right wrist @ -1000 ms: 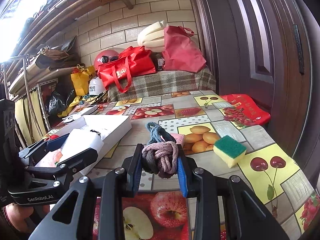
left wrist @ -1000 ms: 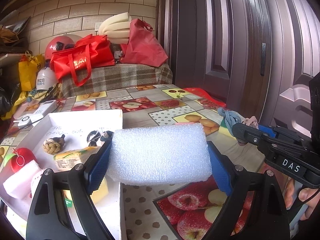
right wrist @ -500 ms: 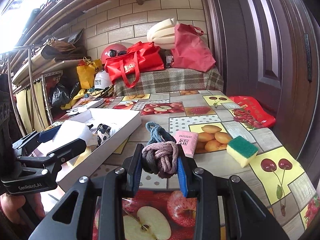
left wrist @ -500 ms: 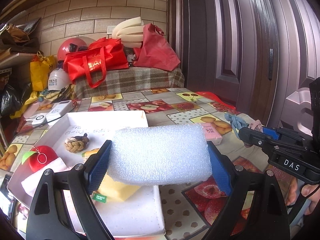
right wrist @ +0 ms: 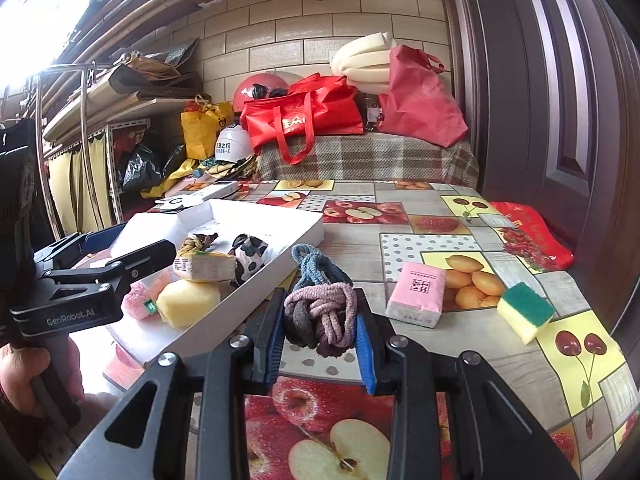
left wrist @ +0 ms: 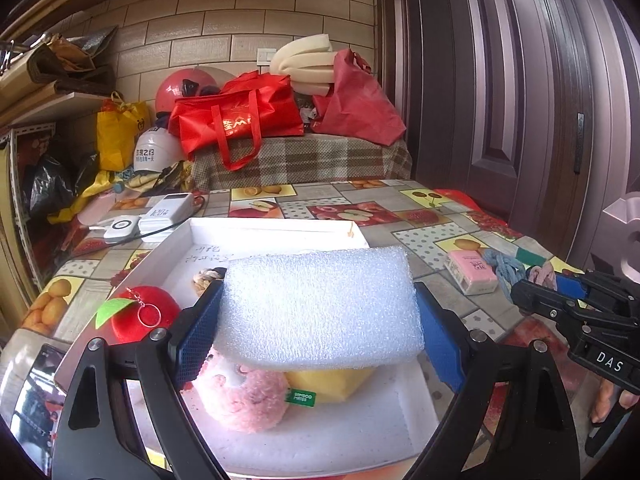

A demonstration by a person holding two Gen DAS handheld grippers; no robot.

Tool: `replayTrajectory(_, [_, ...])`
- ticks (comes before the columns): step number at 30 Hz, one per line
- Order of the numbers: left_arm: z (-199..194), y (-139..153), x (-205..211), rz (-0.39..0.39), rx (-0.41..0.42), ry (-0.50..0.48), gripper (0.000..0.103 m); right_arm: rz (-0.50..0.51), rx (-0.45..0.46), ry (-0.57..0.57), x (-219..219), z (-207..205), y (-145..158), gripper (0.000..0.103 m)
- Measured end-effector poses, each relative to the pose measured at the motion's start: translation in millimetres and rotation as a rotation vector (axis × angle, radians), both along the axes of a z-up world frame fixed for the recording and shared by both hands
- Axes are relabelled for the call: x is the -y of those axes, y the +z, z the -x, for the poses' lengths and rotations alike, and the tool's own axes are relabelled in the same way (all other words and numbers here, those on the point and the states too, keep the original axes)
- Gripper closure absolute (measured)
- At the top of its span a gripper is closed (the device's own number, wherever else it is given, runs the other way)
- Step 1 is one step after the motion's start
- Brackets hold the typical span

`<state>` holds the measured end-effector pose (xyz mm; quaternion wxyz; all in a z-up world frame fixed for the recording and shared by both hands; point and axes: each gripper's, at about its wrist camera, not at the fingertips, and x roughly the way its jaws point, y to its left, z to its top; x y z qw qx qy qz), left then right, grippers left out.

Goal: Organize soft objects
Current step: 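Carry the knotted rope and foam block into the white box and release both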

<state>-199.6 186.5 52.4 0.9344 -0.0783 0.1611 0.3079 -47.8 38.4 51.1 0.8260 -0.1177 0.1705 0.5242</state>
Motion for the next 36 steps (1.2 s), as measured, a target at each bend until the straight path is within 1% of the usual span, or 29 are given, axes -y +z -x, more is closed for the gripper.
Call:
replayTrajectory(6, [17,-1,-20,0.012,0.013,0.053,0.012,0.024,0.019,0.057,-18,15,-3,0.071])
replayTrajectory(10, [33,-2,-38,0.041,0.031,0.111,0.012,0.036,-0.008,0.096,-31,20,-5,0.071])
replayTrajectory(14, [49,-4,-61,0.084,0.052,0.187,0.012,0.047,-0.008,0.148,-44,30,-7,0.071])
replayTrajectory(17, [54,-7,-73,0.136,0.061,0.218,0.012,0.052,0.0,0.19,-54,40,-7,0.071])
replayTrajectory(19, [54,-8,-74,0.143,0.06,0.223,0.012,0.054,0.003,0.215,-60,46,-8,0.071])
replayTrajectory(23, [48,-7,-72,0.125,0.045,0.216,0.012,0.084,0.008,0.285,-73,57,-10,0.071])
replayTrajectory(26, [43,-7,-74,0.125,0.032,0.209,0.012,0.154,-0.003,0.352,-88,62,-16,0.071])
replayTrajectory(29, [42,-8,-76,0.13,0.028,0.205,0.012,0.225,-0.044,0.396,-105,64,-24,0.071])
replayTrajectory(33, [43,-8,-75,0.127,0.03,0.205,0.012,0.254,-0.113,0.385,-123,53,-30,0.071])
replayTrajectory(36, [43,-7,-75,0.124,0.03,0.204,0.012,0.234,-0.111,0.329,-135,42,-29,0.071])
